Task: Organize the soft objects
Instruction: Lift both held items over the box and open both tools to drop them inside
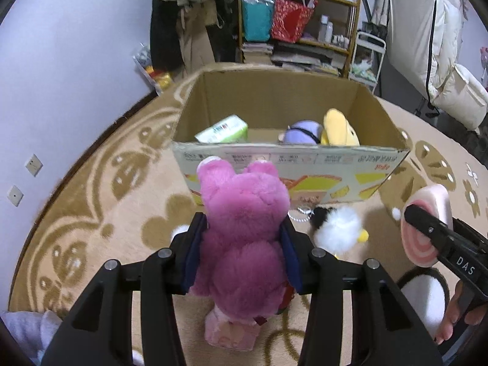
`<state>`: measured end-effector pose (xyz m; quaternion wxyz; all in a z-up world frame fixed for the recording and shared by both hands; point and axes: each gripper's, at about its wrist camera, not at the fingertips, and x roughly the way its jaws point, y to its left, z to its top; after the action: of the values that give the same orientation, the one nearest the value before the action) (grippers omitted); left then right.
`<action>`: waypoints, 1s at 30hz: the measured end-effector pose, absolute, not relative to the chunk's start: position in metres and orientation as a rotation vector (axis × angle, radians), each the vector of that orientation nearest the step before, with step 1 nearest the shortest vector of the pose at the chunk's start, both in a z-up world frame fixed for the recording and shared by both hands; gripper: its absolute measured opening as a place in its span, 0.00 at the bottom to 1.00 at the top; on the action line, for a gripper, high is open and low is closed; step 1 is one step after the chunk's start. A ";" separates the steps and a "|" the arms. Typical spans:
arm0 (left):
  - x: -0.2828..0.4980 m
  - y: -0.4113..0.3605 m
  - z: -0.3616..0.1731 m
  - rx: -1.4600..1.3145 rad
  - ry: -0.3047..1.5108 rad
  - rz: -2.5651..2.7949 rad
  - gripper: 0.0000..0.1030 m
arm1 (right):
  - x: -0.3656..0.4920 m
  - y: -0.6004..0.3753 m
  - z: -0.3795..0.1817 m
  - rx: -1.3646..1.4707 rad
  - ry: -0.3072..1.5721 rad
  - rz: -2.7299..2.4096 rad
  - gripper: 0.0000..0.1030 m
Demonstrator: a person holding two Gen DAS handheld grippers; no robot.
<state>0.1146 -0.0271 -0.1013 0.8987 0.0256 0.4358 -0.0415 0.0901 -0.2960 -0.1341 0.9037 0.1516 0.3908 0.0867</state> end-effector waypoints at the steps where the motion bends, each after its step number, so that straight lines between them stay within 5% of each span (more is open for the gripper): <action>1: 0.113 -0.026 -0.097 0.055 0.888 -0.078 0.43 | 0.090 -0.296 -0.132 0.314 0.796 0.180 0.48; 30: 0.132 -0.024 -0.003 0.070 0.467 -0.056 0.44 | 0.121 -0.279 -0.059 0.203 0.536 0.236 0.48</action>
<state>0.1324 -0.0244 -0.0028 0.9719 0.0349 0.2311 -0.0276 0.1206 -0.2791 -0.0590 0.9524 0.0997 0.2636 0.1160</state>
